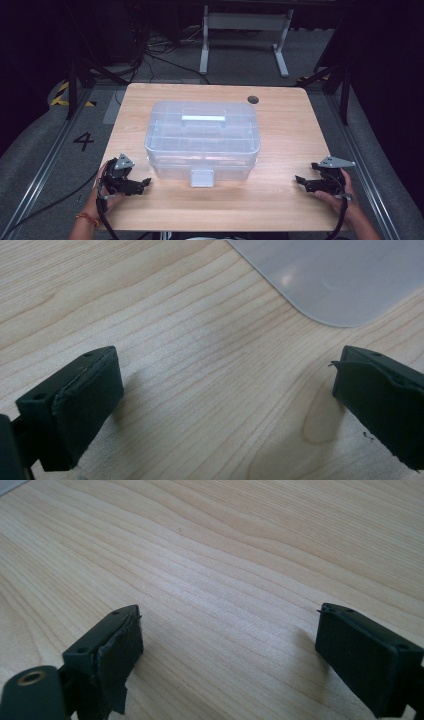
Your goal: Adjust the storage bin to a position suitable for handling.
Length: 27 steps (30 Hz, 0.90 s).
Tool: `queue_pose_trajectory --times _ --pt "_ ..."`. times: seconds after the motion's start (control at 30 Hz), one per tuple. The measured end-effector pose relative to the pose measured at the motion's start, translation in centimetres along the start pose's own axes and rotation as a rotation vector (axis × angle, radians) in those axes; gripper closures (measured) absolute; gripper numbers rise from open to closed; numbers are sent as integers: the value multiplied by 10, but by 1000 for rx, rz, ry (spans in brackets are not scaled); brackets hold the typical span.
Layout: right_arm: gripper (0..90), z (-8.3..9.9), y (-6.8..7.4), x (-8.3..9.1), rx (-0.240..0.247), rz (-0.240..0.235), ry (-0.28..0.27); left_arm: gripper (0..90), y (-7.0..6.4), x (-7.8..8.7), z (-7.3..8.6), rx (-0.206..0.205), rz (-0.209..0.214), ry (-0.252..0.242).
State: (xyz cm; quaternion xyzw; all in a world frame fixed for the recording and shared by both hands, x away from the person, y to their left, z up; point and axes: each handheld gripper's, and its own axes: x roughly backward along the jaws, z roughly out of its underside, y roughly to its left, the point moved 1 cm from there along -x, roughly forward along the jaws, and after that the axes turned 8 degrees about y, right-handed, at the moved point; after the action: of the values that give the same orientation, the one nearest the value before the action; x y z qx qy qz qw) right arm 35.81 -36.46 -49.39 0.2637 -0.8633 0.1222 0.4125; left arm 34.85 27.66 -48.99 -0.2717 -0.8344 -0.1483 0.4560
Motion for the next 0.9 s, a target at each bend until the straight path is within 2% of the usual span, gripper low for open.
queue_pose_trajectory --times 0.23,0.4,0.6,0.67,0.7,0.73,0.9 --pt "116 0 0 0 -8 9 2 5 -1 1 2 2 9 -4" --pt "117 0 0 0 -6 4 4 4 1 1 2 -11 8 -4" --pt "191 2 -3 3 -1 2 -11 5 1 1 2 -11 16 -2" --pt "253 1 -1 3 1 -3 -13 5 1 1 2 -10 17 0" --pt "288 0 0 5 17 11 -17 5 1 1 2 -6 14 -1" --pt "287 0 1 6 22 18 -21 5 0 1 2 -3 13 -1" --pt "289 -9 6 15 33 -18 -78 11 0 1 2 0 11 -6"
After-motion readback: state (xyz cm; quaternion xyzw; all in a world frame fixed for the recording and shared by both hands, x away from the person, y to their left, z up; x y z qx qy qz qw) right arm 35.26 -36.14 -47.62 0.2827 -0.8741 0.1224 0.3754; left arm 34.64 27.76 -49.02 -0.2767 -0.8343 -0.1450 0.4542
